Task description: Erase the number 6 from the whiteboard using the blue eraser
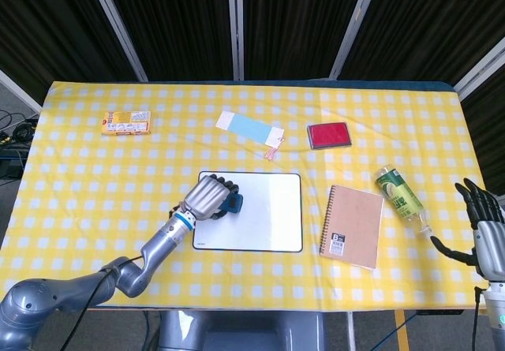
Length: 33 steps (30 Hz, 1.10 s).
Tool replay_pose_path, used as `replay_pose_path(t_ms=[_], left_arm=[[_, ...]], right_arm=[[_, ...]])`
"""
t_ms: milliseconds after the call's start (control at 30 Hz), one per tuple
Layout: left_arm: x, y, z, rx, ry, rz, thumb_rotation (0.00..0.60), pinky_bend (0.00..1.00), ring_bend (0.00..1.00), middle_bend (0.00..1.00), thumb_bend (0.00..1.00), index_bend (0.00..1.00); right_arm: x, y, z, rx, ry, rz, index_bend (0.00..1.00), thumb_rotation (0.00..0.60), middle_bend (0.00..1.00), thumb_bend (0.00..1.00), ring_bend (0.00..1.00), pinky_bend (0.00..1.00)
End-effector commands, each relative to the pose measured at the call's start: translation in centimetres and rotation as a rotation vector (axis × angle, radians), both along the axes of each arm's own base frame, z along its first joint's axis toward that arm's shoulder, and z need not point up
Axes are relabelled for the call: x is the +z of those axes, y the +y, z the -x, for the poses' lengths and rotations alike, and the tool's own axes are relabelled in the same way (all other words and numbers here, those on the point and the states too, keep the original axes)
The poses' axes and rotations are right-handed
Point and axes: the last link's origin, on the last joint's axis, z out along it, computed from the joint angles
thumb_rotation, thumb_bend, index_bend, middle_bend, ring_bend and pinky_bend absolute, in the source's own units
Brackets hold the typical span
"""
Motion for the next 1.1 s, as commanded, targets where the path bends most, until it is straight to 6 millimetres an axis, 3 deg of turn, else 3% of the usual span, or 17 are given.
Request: replay_pose_path(t_ms=[33,300,433,1100], left_arm=[[-0.7,-0.2,-1.1,-0.013,-0.011,0.007,0.600,0.56,0.56,0.63,0.52,0.86],[-2.3,-0.4,-3.2,-0.031,-0.033,0.013,0.600,0.56,0.56,0.63,0.52,0.86],[-2.6,-0.1,-3.3,-0.031,-0.020,0.009,0.600,0.56,0.56,0.63,0.52,0.86],[1.0,1.2,3.2,0.010,0.055,-0.067,0.600,0.56,0.56,0.63,0.52,0.86]], right_arm=[[0.1,0.0,0.1,-0.002,-0.002,0.000,0.03,0.600,0.00,0.08,0.00,0.00],[0.3,0.2,0.2,-0.002,-0.004,0.012,0.03,0.600,0.00,0.08,0.00,0.00],[0.4,0.3,0.4,-0.008,-0.004,0.013,0.02,0.600,0.00,0.08,0.00,0.00],[0.1,0.3,0.0,0.007,0.005,0.009,0.02,0.600,0.00,0.08,0.00,0.00]])
